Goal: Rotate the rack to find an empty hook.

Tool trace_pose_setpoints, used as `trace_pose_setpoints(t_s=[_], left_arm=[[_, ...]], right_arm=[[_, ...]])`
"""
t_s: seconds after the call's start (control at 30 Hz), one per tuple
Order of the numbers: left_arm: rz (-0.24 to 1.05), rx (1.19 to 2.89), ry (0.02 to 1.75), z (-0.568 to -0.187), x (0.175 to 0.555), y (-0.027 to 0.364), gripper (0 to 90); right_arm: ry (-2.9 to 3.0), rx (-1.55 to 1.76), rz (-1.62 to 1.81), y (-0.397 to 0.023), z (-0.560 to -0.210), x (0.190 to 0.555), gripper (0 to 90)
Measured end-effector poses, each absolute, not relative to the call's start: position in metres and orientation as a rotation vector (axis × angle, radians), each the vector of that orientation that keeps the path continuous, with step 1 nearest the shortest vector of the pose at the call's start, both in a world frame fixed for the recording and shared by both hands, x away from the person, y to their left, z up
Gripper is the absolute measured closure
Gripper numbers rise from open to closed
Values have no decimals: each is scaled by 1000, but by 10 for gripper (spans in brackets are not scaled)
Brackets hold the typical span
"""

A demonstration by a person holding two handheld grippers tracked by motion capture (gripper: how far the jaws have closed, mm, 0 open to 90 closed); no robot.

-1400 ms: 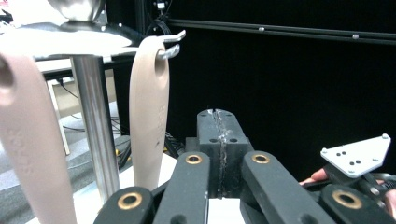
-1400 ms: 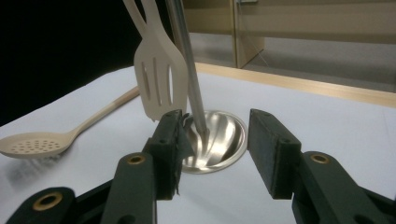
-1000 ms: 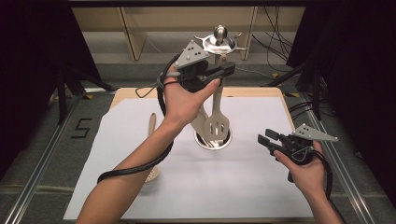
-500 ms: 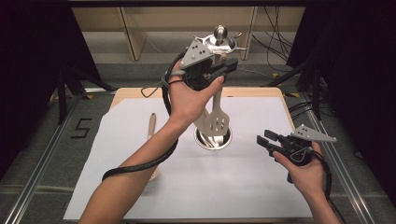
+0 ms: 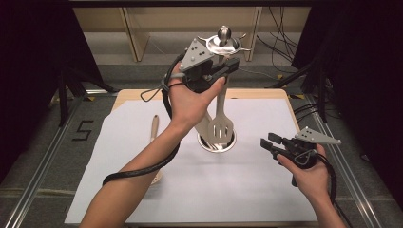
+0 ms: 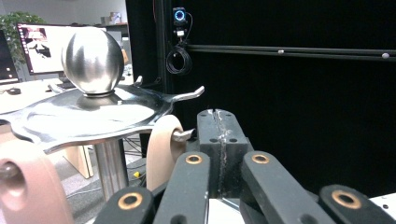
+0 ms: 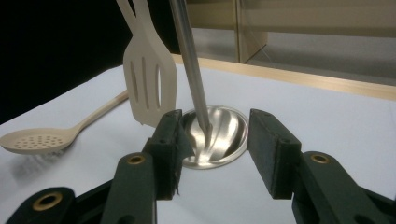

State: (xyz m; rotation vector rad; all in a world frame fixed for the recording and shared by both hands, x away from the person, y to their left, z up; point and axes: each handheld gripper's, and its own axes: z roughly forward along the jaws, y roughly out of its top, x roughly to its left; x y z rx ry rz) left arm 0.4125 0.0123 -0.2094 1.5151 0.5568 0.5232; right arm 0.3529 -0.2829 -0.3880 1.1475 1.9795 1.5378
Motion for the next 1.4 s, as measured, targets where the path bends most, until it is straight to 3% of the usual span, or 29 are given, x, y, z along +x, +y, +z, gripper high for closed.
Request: trace_pose_setpoints(t_s=[1.4], left_arm=[[591, 1522, 600, -203, 403, 17, 898]], right_arm=[[2012, 1156, 1541, -281, -388, 352, 564]])
